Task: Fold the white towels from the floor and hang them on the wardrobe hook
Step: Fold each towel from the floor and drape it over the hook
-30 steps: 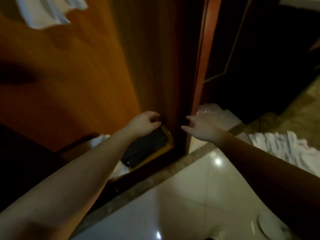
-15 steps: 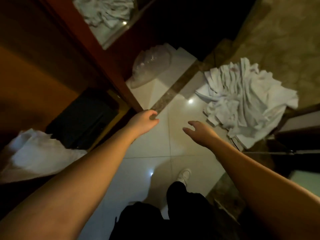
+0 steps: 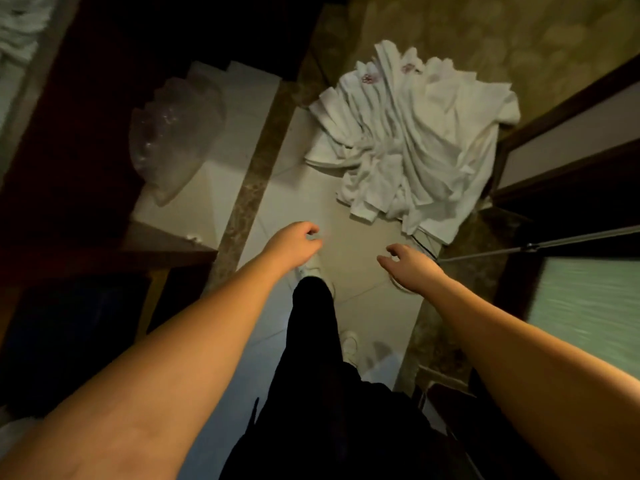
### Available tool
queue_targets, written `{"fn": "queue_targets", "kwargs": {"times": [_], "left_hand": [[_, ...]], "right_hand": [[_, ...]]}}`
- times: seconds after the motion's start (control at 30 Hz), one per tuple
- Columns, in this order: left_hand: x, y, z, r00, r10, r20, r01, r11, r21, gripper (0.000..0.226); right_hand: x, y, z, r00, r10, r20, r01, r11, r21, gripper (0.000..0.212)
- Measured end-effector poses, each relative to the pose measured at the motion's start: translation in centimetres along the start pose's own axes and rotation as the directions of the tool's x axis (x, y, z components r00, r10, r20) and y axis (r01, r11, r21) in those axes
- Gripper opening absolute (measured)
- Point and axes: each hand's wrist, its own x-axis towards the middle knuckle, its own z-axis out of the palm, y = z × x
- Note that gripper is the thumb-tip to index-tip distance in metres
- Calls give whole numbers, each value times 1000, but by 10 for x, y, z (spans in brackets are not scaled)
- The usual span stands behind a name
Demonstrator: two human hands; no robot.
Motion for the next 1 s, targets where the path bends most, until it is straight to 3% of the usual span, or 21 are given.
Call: {"fn": "queue_targets", "kwargs": {"times": [0.3, 0.63, 0.87, 1.0], "left_hand": [[201, 27, 7, 983, -4, 183, -8, 998, 66, 42], [351, 94, 11, 963, 62, 263, -105, 983, 153, 31], [420, 154, 67, 947, 136, 292, -189, 969, 161, 30], [463, 186, 103, 935, 194, 298, -243, 960, 139, 34]], "right_hand": [[145, 29, -41, 955, 295, 10, -288, 924, 252, 53], [255, 68, -118, 917, 387, -96, -321, 859, 399, 46], [313, 136, -140, 884, 460, -86, -393, 830, 396, 42], [356, 170, -151, 897, 420, -134, -338, 850, 404, 36]]}}
